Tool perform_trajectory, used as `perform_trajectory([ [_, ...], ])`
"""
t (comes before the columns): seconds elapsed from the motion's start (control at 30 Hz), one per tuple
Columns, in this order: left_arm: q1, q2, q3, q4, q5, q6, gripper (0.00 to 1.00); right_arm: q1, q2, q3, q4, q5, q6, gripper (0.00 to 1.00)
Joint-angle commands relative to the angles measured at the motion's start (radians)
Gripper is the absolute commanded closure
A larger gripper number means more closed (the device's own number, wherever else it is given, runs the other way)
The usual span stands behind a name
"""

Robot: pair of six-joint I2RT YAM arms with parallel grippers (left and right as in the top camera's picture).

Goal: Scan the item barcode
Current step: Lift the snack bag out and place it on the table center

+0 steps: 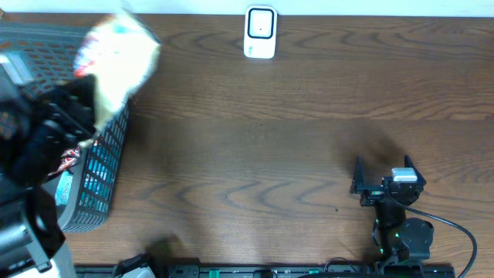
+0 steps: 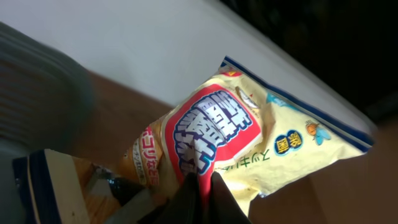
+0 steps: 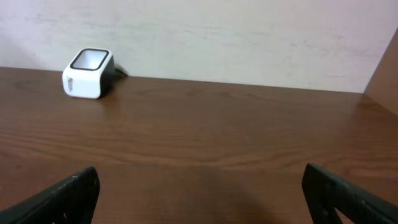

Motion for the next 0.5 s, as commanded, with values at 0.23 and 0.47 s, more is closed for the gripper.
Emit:
perform_trajectory([
  [0.23, -0.39, 0.031, -0.183, -0.013, -0.133, 0.038, 0.93, 0.007, -0.001, -0.001, -0.005, -0.005, -0.008, 0.01],
  [0.47, -0.742, 0.136, -0.349, 0.132, -0.365, 0.038, 0.93, 0.007, -0.001, -0.001, -0.005, -0.005, -0.008, 0.01],
])
